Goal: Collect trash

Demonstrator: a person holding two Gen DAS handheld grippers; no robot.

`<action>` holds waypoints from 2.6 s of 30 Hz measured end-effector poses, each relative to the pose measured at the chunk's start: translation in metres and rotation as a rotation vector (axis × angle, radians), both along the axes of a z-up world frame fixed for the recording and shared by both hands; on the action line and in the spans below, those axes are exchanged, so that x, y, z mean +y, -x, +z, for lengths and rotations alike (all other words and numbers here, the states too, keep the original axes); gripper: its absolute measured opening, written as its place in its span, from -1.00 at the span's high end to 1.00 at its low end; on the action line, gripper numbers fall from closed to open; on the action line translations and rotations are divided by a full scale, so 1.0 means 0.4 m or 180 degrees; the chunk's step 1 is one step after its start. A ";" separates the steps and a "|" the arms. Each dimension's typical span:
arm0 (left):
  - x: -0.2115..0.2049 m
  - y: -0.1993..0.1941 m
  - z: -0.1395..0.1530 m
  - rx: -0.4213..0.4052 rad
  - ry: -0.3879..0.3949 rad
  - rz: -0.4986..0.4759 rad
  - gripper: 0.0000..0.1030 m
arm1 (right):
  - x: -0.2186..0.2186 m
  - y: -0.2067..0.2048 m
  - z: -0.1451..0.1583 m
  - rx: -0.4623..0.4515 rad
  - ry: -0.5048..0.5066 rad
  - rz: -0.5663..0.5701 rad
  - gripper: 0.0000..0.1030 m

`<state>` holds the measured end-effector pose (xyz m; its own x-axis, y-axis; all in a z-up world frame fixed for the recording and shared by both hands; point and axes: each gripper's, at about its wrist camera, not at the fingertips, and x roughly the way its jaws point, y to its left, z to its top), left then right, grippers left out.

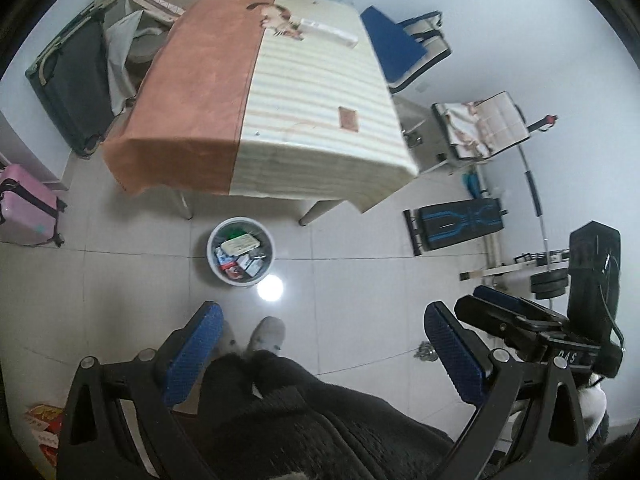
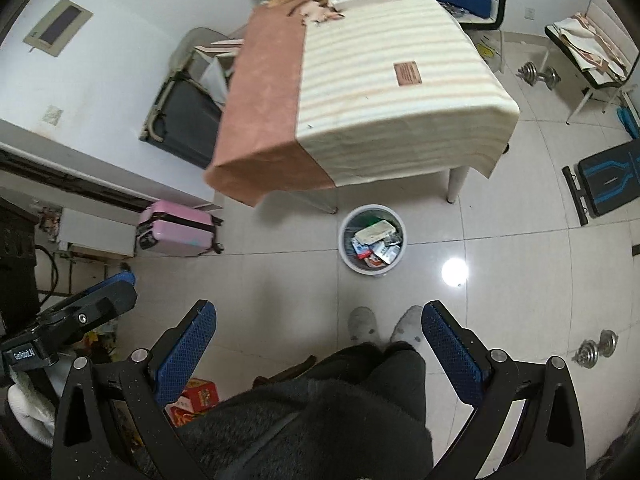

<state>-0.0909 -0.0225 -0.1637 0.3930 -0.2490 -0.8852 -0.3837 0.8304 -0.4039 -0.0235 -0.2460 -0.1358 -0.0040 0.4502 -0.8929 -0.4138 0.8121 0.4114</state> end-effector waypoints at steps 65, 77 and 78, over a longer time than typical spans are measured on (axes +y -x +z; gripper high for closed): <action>-0.004 0.108 0.134 -0.0229 0.0025 0.0140 -1.00 | 0.050 0.038 0.140 -0.0014 -0.0101 0.0326 -1.00; 0.001 0.105 0.138 -0.0229 0.0029 0.0126 -1.00 | 0.056 0.040 0.142 -0.0018 -0.0095 0.0343 -1.00; 0.005 0.106 0.138 -0.0227 0.0036 0.0119 -1.00 | 0.056 0.040 0.142 -0.0016 -0.0098 0.0339 -1.00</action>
